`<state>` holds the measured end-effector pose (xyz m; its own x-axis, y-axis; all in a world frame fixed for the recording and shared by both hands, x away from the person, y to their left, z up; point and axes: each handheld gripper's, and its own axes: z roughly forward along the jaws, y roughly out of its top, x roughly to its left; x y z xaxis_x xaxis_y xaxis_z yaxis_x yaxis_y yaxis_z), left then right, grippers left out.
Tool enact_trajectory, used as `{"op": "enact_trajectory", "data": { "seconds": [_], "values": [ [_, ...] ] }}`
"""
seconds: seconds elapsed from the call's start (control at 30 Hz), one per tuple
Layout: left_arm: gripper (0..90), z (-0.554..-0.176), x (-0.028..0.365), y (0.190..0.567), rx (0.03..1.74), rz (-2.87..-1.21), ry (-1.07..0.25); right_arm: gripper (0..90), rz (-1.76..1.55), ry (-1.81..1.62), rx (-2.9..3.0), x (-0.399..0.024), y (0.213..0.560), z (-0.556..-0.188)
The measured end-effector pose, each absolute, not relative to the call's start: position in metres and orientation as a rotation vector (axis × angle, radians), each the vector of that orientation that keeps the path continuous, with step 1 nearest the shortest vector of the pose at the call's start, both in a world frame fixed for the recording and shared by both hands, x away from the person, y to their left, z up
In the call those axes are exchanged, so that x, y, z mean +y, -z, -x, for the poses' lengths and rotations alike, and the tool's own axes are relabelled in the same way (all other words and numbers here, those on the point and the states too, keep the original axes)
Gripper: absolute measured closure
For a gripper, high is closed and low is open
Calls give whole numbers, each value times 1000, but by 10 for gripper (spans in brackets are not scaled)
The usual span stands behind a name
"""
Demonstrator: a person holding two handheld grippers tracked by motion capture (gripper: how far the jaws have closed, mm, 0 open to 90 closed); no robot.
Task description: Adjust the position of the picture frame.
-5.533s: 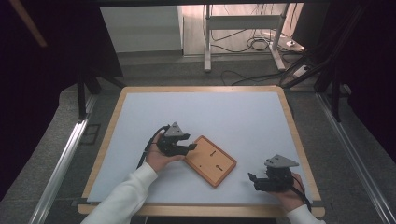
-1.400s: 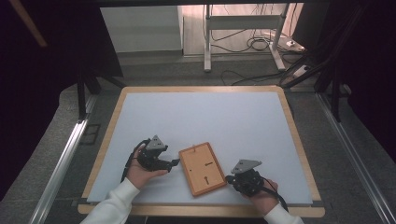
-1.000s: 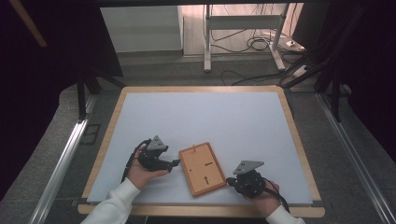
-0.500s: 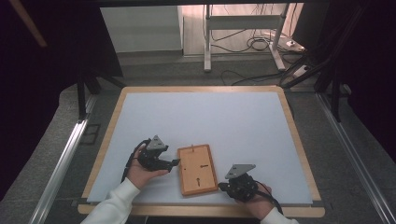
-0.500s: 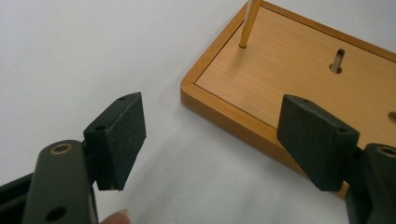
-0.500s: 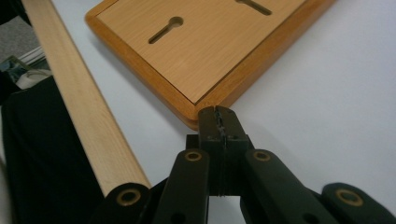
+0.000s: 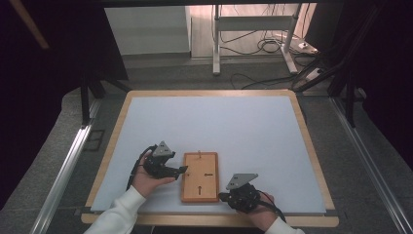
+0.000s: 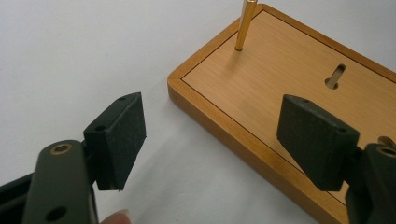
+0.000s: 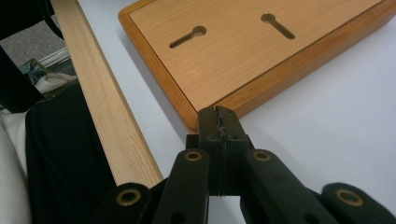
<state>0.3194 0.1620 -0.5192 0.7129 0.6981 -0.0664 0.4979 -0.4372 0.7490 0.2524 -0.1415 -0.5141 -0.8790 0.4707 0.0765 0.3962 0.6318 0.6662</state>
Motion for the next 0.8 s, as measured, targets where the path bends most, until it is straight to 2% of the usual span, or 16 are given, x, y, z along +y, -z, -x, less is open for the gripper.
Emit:
{"op": "enact_trajectory", "data": {
  "seconds": [0.47, 0.8],
  "values": [
    [239, -319, 163, 519, 908, -2119, -326, 900, -738, -1049, 2786, -146, 525, -253],
    [239, -319, 164, 519, 911, -2118, -325, 900, -710, -1067, 2746, -146, 517, -254]
  ]
}}
